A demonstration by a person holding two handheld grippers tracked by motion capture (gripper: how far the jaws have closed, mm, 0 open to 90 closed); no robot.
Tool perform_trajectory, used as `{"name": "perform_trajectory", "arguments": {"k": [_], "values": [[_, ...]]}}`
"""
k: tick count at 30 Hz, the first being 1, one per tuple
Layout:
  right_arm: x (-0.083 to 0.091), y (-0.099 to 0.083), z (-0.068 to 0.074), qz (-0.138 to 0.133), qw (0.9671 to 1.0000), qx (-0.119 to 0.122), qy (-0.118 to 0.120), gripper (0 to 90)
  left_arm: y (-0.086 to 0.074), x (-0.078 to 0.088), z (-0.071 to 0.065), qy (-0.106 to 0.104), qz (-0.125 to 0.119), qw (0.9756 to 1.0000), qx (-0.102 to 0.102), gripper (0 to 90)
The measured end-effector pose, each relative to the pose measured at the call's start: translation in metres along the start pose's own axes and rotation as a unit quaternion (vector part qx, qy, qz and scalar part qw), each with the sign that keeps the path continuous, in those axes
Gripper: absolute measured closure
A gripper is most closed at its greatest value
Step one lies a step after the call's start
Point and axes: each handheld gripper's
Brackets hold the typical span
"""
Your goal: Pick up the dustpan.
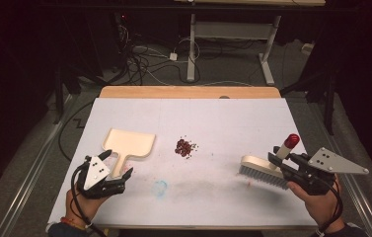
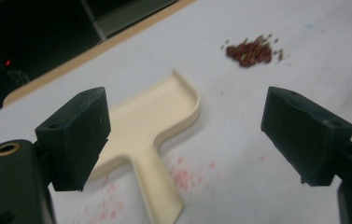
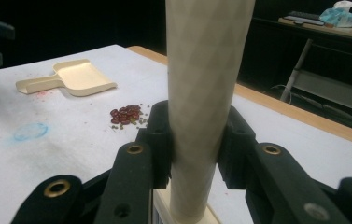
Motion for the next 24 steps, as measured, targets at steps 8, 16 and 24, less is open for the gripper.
{"name": "perform_trajectory", "arguments": {"k": [8,16,24], "values": [[-0.004,0.001,0.001,0.002,1.0000,0.001,0.002,70.4,-0.012,0.007,0.005,0.015,0.042,0.9985,0.031,16.1],[-0.005,0.001,0.002,0.003,1.0000,0.005,0.000,70.4,-0.012,0.008,0.009,0.014,0.054,0.9975,0.044,16.2],[-0.007,0.002,0.003,0.003,1.0000,0.007,0.002,70.3,-0.010,-0.002,0.014,0.017,0.123,0.9889,0.082,17.6]]}}
Point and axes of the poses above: each handheld gripper's, and its own axes: x roughly backward along the jaws, y roughly out of its top, z roughly to its left, and after that the axes turned 6 degrees about -z, right-handed
